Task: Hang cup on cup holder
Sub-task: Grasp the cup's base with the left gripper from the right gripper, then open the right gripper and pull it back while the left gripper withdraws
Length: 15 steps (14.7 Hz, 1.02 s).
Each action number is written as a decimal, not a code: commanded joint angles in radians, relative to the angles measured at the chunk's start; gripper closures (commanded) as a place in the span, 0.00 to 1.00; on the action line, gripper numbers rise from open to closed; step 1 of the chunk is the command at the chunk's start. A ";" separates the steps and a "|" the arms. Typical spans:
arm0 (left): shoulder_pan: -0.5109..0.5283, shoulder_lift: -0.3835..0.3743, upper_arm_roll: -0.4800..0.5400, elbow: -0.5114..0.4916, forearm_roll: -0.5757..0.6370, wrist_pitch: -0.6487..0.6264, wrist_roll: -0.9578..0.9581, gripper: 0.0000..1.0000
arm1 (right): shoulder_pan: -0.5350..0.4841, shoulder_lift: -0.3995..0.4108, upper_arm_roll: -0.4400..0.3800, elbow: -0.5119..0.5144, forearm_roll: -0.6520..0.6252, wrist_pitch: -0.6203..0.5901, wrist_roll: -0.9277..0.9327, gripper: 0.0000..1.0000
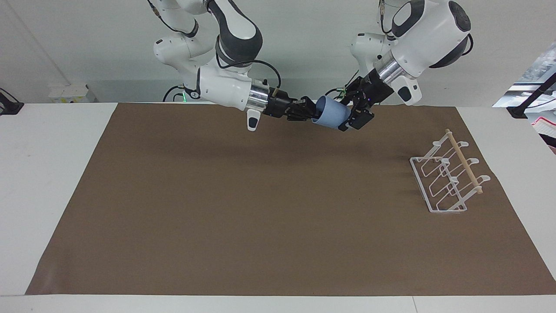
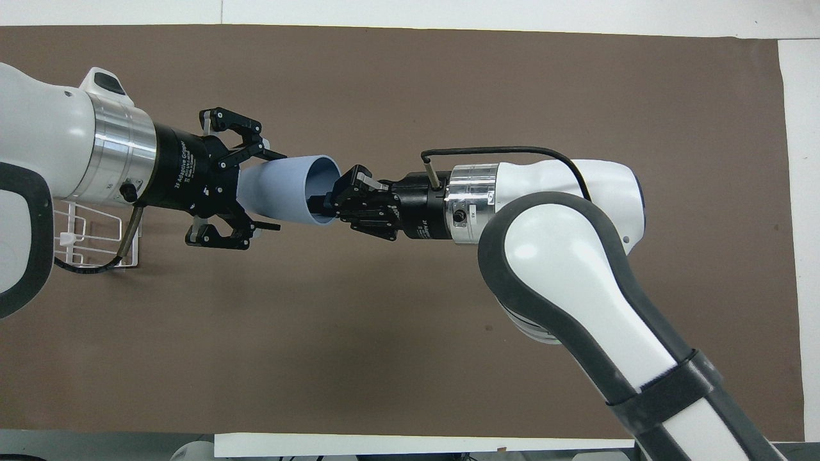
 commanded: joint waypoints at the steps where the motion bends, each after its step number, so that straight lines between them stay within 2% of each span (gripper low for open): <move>1: -0.019 -0.016 0.011 -0.030 -0.001 0.012 -0.013 1.00 | -0.007 -0.015 0.001 -0.008 0.016 0.002 0.013 1.00; 3: -0.016 -0.015 0.012 -0.027 0.073 0.008 -0.033 1.00 | -0.007 -0.015 0.001 -0.008 0.016 0.005 0.016 0.99; 4: -0.008 -0.016 0.012 -0.027 0.116 -0.006 -0.047 1.00 | -0.007 -0.015 0.001 -0.005 0.016 0.005 0.017 0.77; 5: 0.000 -0.016 0.017 -0.028 0.153 -0.018 -0.054 1.00 | -0.009 -0.015 0.001 -0.005 0.016 0.007 0.017 0.01; 8: 0.043 -0.016 0.017 -0.027 0.358 -0.061 -0.056 1.00 | -0.069 -0.014 -0.003 0.001 -0.014 -0.021 0.016 0.00; 10: 0.055 -0.002 0.017 -0.028 0.530 -0.066 -0.059 1.00 | -0.139 -0.014 -0.006 0.008 -0.129 -0.086 0.005 0.00; 12: 0.053 0.041 0.017 -0.030 0.741 -0.069 -0.061 1.00 | -0.208 -0.018 -0.007 0.022 -0.323 -0.143 0.005 0.00; 15: 0.047 0.121 0.017 -0.028 1.108 -0.118 -0.068 1.00 | -0.292 -0.037 -0.006 0.016 -0.732 -0.153 0.003 0.00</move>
